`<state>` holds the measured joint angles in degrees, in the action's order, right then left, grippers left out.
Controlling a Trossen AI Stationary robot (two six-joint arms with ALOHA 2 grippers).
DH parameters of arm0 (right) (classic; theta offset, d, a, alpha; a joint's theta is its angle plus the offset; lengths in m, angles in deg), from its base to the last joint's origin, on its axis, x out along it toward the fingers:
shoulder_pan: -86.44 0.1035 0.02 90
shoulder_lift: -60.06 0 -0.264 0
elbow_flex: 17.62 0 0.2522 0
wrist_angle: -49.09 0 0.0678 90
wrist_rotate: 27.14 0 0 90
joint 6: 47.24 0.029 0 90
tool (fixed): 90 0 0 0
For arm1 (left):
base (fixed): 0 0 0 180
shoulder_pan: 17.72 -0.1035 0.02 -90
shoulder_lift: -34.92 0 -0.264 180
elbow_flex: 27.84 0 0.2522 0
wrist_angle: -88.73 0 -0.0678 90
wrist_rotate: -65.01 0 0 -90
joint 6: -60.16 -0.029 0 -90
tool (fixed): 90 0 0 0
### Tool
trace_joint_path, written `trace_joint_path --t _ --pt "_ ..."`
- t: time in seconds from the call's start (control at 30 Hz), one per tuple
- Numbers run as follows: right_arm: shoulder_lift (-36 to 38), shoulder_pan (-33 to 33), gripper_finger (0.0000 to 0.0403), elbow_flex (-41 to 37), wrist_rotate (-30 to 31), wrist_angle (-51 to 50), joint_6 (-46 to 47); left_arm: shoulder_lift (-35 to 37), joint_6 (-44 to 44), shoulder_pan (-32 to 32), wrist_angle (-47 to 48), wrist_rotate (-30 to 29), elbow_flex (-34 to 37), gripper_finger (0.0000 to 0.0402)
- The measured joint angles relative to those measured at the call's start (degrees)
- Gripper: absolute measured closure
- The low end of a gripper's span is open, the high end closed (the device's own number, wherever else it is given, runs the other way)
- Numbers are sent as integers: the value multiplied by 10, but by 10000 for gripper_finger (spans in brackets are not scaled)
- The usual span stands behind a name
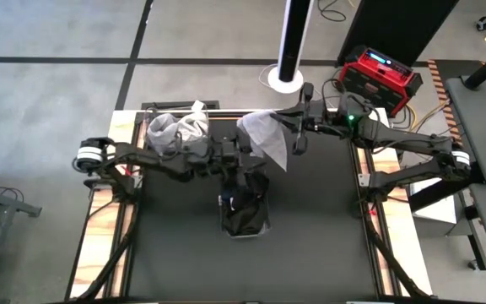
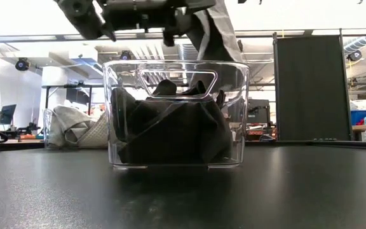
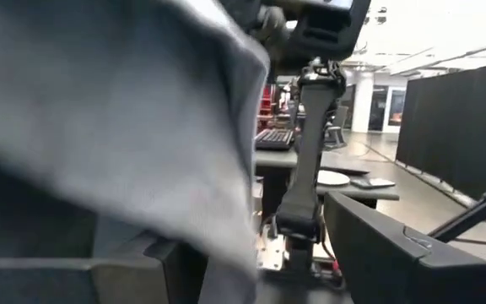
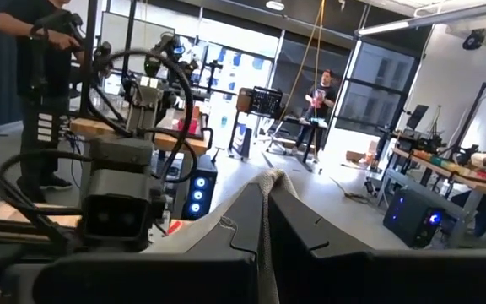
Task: Sort towels by color in basket
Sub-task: Put the gray towel into the top transparent bin
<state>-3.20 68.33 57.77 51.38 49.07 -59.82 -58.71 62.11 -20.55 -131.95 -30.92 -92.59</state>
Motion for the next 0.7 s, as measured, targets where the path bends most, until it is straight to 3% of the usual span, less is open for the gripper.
trace_joint_path --t 0.33,0.43,0.53,0.63,0.7 --pt "-10 0 394 0 1 -11 0 -38 -14 -9 0 -14 -56 192" --pt "-11 0 394 0 1 -11 5 -38 -24 -10 1 -35 -59 208" --pt "-11 0 394 0 26 -12 16 -38 -28 -11 2 -39 -59 260" --pt "-11 0 394 0 53 -14 26 -38 -32 -10 3 -38 -59 351" --pt "-11 0 393 0 58 -24 39 -38 -32 -10 2 -32 -59 387"
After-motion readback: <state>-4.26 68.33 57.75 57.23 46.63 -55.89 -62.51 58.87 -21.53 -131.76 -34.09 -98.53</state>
